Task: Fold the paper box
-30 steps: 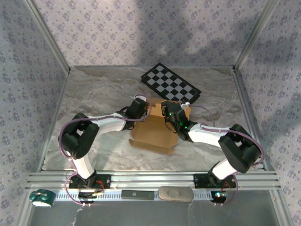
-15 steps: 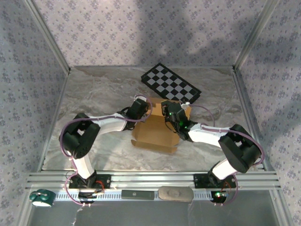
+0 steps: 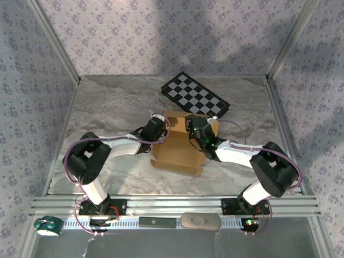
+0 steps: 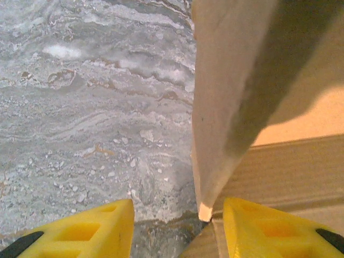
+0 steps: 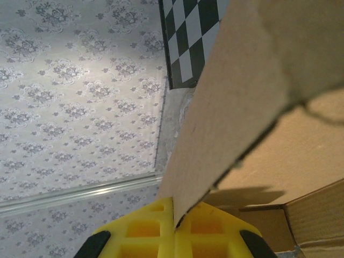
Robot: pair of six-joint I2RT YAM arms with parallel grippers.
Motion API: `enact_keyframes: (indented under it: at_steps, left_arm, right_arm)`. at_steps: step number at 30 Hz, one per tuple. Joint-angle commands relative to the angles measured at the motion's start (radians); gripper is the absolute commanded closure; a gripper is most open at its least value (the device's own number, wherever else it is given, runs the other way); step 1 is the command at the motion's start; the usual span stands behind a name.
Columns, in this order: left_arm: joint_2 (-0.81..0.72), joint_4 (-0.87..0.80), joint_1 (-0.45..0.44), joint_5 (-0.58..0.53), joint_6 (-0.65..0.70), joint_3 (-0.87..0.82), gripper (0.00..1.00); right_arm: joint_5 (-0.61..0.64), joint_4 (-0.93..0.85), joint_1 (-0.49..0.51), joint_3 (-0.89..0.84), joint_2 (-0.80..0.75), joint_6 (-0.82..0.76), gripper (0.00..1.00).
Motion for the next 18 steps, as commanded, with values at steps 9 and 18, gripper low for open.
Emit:
enact_keyframes:
  at_steps: [9,18]
  left_arm:
    - [0.097,-0.117,0.0,0.015,0.002,0.032,0.68]
    - [0.127,-0.114,-0.025,-0.078,0.0,0.028,1.0]
  right_arm:
    - [0.016,-0.053,-0.013,0.02,0.002,-0.021,1.0]
    - [0.011,-0.055,-0.017,0.025,0.004,-0.023,1.0]
